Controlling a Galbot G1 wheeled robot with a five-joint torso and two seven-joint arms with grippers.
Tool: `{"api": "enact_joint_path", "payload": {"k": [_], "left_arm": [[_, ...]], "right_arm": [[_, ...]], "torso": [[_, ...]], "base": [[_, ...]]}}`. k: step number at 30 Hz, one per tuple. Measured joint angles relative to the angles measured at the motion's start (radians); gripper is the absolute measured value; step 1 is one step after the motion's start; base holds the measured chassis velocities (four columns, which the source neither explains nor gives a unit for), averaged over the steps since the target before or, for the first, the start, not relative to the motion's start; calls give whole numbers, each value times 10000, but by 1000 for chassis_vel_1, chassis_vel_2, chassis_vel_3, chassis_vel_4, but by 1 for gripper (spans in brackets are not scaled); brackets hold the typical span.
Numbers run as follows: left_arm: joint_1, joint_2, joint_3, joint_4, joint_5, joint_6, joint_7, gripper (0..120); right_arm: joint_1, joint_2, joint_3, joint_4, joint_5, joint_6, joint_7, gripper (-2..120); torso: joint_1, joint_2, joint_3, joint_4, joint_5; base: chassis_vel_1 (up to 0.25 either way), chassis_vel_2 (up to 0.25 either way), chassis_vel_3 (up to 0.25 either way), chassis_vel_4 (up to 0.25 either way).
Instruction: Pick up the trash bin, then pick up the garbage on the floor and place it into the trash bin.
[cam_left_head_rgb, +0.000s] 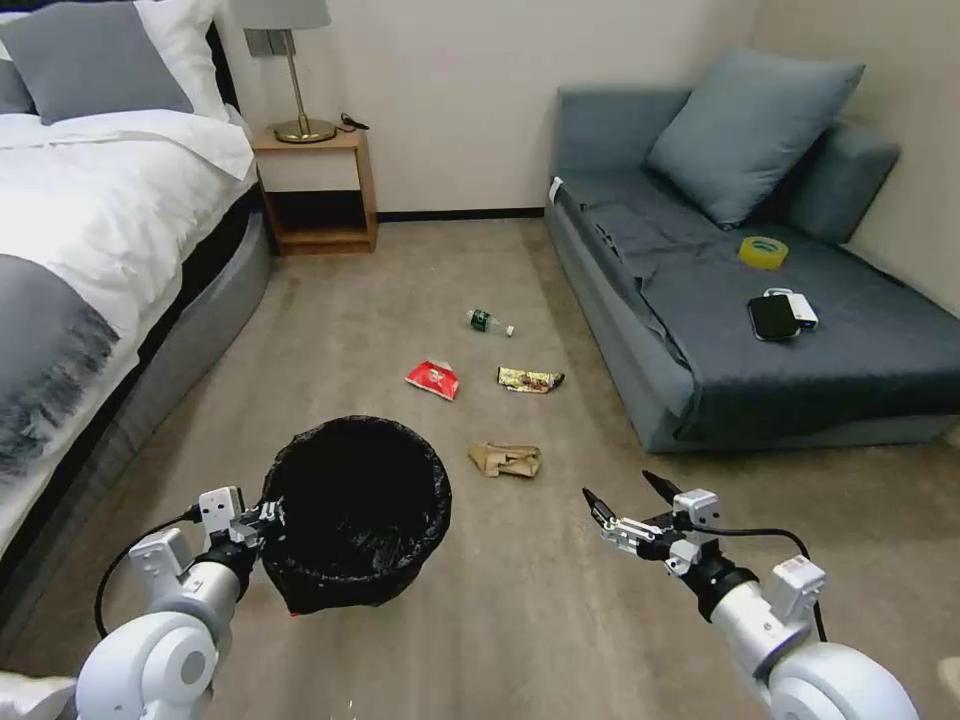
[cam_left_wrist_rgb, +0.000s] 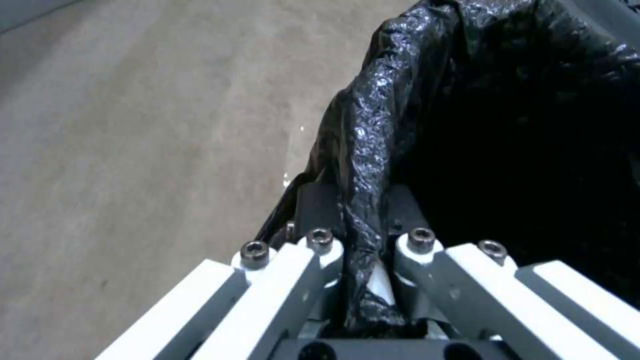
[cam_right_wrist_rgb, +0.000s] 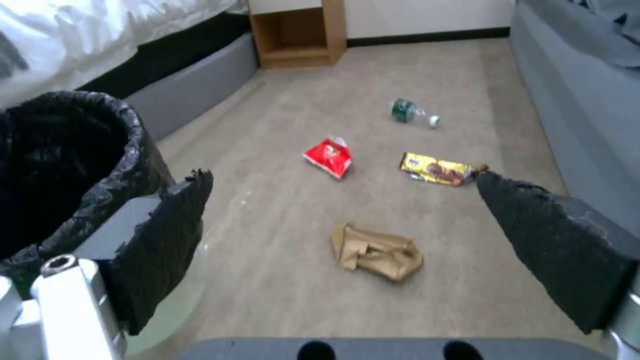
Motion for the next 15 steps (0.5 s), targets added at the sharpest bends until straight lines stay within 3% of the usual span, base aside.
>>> {"api": "enact_joint_path", "payload": {"k": [15], "left_arm": [[81, -95, -15, -23, 76, -112, 97, 4]], "right_arm": [[-17, 117, -257, -139, -228, 356, -67, 100]], "torso": [[1, 0, 1, -1, -1]], "base": [[-178, 181, 178, -179]]}}
